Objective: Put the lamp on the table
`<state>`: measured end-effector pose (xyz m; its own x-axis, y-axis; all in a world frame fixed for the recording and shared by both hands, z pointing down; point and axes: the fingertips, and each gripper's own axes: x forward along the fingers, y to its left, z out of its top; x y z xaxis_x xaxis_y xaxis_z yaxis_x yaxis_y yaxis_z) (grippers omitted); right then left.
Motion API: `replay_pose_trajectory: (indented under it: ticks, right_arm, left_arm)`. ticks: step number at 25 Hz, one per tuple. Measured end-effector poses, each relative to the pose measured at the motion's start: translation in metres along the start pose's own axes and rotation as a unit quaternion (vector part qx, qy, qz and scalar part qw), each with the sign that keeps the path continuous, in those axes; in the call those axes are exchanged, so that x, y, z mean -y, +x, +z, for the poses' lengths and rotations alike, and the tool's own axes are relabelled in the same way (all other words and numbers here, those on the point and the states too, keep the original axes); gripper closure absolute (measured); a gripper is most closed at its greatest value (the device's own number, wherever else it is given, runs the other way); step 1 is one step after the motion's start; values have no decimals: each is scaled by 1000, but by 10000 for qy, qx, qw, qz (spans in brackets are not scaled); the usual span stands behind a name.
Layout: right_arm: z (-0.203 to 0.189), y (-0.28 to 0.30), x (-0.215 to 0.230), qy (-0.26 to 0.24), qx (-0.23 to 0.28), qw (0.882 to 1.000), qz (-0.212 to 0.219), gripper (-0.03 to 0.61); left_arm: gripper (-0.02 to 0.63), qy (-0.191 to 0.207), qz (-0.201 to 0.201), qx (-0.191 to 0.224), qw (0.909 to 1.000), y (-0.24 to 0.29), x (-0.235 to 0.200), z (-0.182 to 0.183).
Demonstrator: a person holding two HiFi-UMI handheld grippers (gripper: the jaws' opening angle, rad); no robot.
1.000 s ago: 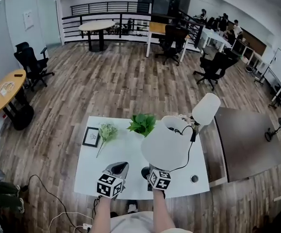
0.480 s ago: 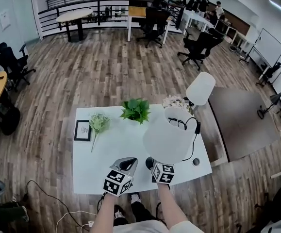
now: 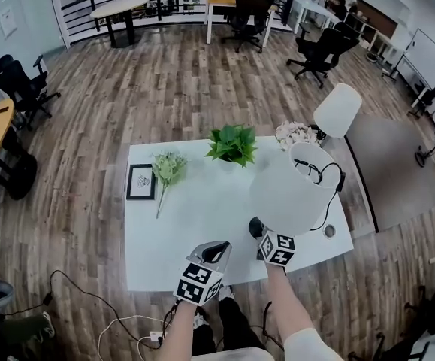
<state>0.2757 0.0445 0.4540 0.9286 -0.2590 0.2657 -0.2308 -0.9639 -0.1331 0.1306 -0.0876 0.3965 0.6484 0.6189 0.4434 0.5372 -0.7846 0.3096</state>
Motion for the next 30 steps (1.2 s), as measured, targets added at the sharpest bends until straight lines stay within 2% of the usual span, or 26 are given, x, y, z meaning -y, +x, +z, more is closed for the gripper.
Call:
replay_pose_trajectory:
  ticks: [3, 12, 21, 30]
  right_arm:
    - [-2, 1, -3, 24, 117, 9999, -55, 427]
    - [-9, -6, -14, -545, 183, 9982, -198, 428]
    - [-8, -12, -15, -602, 253, 9974, -293, 431]
    - [-11, -19, -18, -700, 259, 9970, -182, 427]
  left_arm:
    - [614, 1, -34, -40, 10000, -6, -1, -12]
    - [614, -74, -44, 15, 10000, -19, 2, -24]
    - [614, -94, -80, 35, 9999, -26, 10, -31]
    - [614, 32, -124, -49, 9999, -36, 20, -43]
